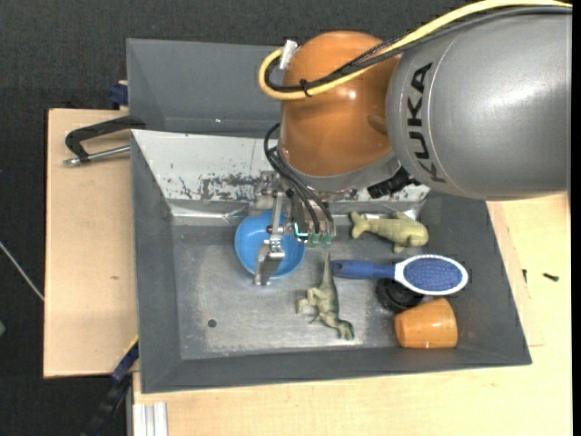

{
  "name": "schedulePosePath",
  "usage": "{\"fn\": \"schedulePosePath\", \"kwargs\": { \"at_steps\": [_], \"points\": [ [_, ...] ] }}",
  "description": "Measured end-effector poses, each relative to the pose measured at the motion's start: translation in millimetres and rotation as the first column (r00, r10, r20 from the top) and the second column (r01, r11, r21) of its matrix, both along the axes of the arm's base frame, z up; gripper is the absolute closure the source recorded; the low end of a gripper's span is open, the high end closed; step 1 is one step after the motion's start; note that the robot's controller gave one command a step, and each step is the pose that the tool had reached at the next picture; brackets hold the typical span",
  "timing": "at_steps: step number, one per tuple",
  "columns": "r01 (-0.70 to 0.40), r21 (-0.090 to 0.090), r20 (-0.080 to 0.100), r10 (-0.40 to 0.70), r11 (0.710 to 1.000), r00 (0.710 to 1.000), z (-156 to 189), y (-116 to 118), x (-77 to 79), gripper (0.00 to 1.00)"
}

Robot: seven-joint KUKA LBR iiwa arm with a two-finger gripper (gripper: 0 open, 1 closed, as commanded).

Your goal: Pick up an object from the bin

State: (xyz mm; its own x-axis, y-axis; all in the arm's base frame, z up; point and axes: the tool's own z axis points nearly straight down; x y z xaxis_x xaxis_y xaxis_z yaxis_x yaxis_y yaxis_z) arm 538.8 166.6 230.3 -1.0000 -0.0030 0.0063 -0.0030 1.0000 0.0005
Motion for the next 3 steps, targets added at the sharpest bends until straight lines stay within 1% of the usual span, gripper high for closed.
{"fn": "schedulePosePath", "kwargs": {
  "at_steps": [1, 2, 3],
  "points": [
    [-0.156, 0.002, 0.015, 0.156, 0.988, 0.988, -160, -68, 19.7, 0.00],
    [-0.160, 0.004, 0.012, 0.160, 0.987, 0.987, -153, -65, 19.8, 1.00],
    [-0.143, 0.001, 0.022, 0.143, 0.990, 0.989, -51, -58, 49.0, 1.00]
  ]
}}
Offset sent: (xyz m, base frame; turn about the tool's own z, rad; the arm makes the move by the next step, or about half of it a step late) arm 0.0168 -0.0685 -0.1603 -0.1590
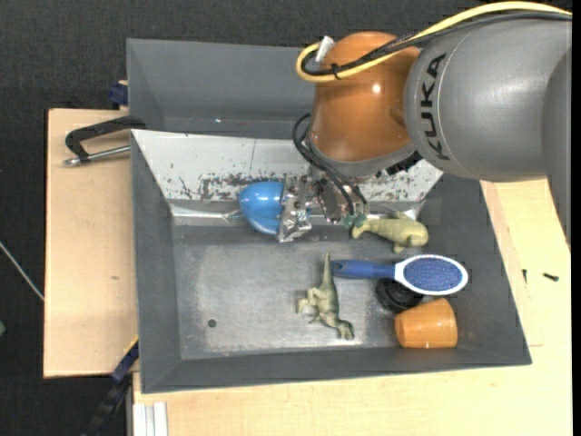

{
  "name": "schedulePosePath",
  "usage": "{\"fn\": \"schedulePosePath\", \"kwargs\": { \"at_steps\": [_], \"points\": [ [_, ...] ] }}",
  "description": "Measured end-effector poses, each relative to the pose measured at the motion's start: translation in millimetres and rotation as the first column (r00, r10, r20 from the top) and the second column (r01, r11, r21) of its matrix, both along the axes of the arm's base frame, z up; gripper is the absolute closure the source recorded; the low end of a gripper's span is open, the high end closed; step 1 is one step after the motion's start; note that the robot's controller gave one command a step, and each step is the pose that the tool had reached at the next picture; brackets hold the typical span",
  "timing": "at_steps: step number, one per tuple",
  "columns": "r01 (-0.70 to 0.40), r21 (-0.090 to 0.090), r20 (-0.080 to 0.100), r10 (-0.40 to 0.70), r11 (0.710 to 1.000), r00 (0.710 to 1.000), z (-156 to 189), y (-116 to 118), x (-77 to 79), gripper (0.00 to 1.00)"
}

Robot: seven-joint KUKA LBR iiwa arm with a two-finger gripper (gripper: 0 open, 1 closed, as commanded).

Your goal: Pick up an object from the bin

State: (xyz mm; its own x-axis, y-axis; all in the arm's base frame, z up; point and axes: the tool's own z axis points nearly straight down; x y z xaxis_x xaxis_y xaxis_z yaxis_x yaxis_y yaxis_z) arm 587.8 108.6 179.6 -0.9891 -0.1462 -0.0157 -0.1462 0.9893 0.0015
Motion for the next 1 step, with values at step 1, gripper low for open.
{"fn": "schedulePosePath", "kwargs": {
  "at_steps": [1],
  "points": [
    [-0.043, 0.000, 0.000, 0.043, 0.999, 0.999, 127.4, 24.2, -23.3, 1.00]
  ]
}}
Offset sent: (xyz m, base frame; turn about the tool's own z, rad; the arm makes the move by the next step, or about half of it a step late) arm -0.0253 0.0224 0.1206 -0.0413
